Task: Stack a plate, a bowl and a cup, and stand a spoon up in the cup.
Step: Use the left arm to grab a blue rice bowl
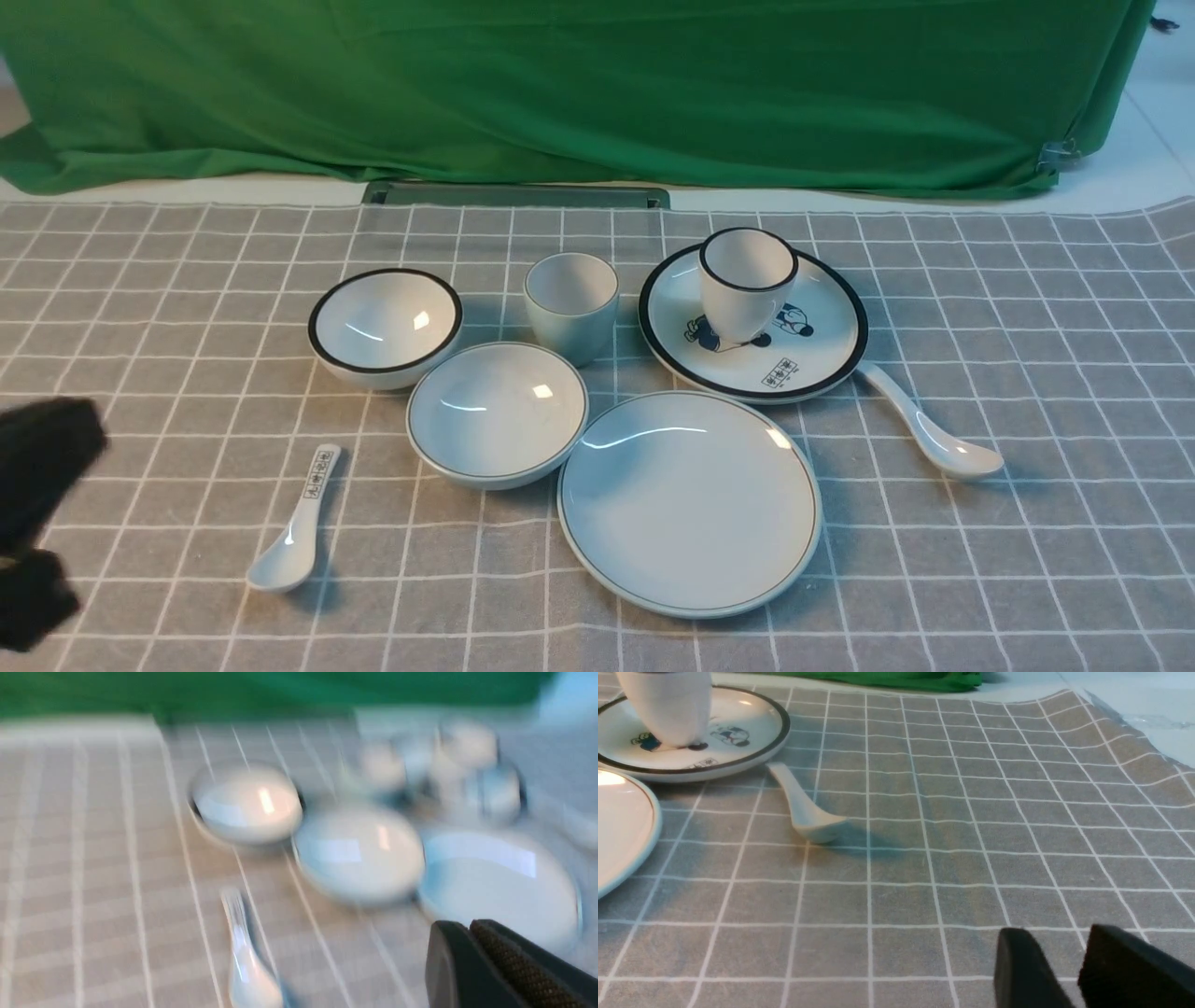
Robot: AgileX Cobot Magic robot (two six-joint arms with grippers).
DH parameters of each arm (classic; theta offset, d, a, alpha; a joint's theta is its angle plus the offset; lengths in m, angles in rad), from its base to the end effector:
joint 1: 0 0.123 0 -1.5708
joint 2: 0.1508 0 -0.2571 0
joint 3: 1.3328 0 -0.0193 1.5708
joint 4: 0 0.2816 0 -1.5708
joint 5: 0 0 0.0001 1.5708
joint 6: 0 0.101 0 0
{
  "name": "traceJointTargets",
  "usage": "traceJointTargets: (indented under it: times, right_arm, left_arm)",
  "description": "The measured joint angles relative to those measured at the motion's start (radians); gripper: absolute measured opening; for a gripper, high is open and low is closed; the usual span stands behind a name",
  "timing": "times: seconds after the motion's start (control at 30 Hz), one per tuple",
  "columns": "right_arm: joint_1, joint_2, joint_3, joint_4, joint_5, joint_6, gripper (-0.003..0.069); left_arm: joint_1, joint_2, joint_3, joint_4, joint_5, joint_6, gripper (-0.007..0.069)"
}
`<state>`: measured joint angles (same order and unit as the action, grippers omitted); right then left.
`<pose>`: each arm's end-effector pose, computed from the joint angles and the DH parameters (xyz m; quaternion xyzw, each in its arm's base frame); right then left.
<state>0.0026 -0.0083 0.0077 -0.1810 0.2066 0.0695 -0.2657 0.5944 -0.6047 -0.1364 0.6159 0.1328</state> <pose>0.1246 -0.0034 0.1917 -0.0289 0.7462 -0.0487 0.6634 0.1688 -0.0542 0.2944 0.1430 0.8513 -0.0951 0.4959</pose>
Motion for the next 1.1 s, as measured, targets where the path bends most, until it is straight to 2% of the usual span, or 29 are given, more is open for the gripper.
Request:
traceJointTargets:
  times: [0.07,0.17,0.27,0.33,0.37,0.4,0.43,0.53,0.57,0.63,0.73,0.83,0.87,0.93,1.0,1.03,1.07,1.1]
  right_arm:
    - [0.000,0.000,0.000,0.000,-0.011,0.004,0.0242]
    - [0.000,0.000,0.000,0.001,-0.036,0.059,0.0242]
    - [0.000,0.000,0.000,0.022,-0.110,0.256,0.0242]
    - [0.000,0.000,0.000,0.036,-0.186,0.464,0.0242]
    - [0.000,0.000,0.000,0.036,-0.193,0.481,0.0242]
    - [0.000,0.000,0.000,0.038,-0.230,0.580,0.0242]
    - [0.000,0.000,0.000,0.039,-0.251,0.619,0.0242]
    - [0.010,0.000,-0.003,0.040,-0.287,0.698,0.0229]
    - [0.014,0.000,-0.005,0.040,-0.284,0.700,0.0229]
    - [0.055,0.031,-0.071,0.043,-0.191,0.682,0.0181]
    - [0.172,0.142,-0.283,0.044,0.060,0.499,0.0125]
    - [0.316,0.298,-0.516,0.044,0.369,0.312,0.0111]
    - [0.348,0.321,-0.545,0.044,0.436,0.280,0.0111]
    - [0.472,0.454,-0.701,0.043,0.651,0.188,0.0111]
    - [0.573,0.527,-0.774,0.041,0.753,0.154,0.0111]
    - [0.573,0.533,-0.774,0.041,0.753,0.154,0.0111]
    - [0.652,0.572,-0.811,0.041,0.771,0.143,0.0113]
    - [0.673,0.584,-0.817,0.041,0.767,0.141,0.0115]
  left_arm:
    - [-0.027,0.103,-0.042,-0.018,0.091,0.058,0.0017]
    - [-0.052,0.207,-0.072,-0.048,0.129,0.081,0.0017]
    - [-0.096,0.307,-0.097,-0.100,0.140,0.125,0.0017]
    - [-0.133,0.371,-0.119,-0.120,0.167,0.173,0.0017]
    - [-0.133,0.376,-0.121,-0.120,0.170,0.176,0.0017]
    - [-0.149,0.401,-0.134,-0.124,0.188,0.189,0.0017]
    - [-0.158,0.423,-0.142,-0.125,0.207,0.198,0.0017]
    - [-0.180,0.479,-0.178,-0.131,0.245,0.231,0.0017]
    - [-0.182,0.484,-0.183,-0.133,0.248,0.235,0.0017]
    - [-0.184,0.513,-0.218,-0.148,0.257,0.270,0.0017]
    - [-0.187,0.566,-0.271,-0.154,0.257,0.331,0.0017]
    - [-0.190,0.645,-0.324,-0.152,0.265,0.386,0.0017]
    - [-0.191,0.665,-0.338,-0.149,0.270,0.397,0.0017]
    - [-0.191,0.745,-0.388,-0.141,0.297,0.453,0.0019]
    - [-0.191,0.803,-0.428,-0.133,0.308,0.520,0.0031]
    - [-0.191,0.809,-0.431,-0.133,0.308,0.527,0.0034]
    - [-0.191,0.851,-0.460,-0.124,0.301,0.589,0.0066]
    - [-0.191,0.873,-0.472,-0.121,0.291,0.610,0.0087]
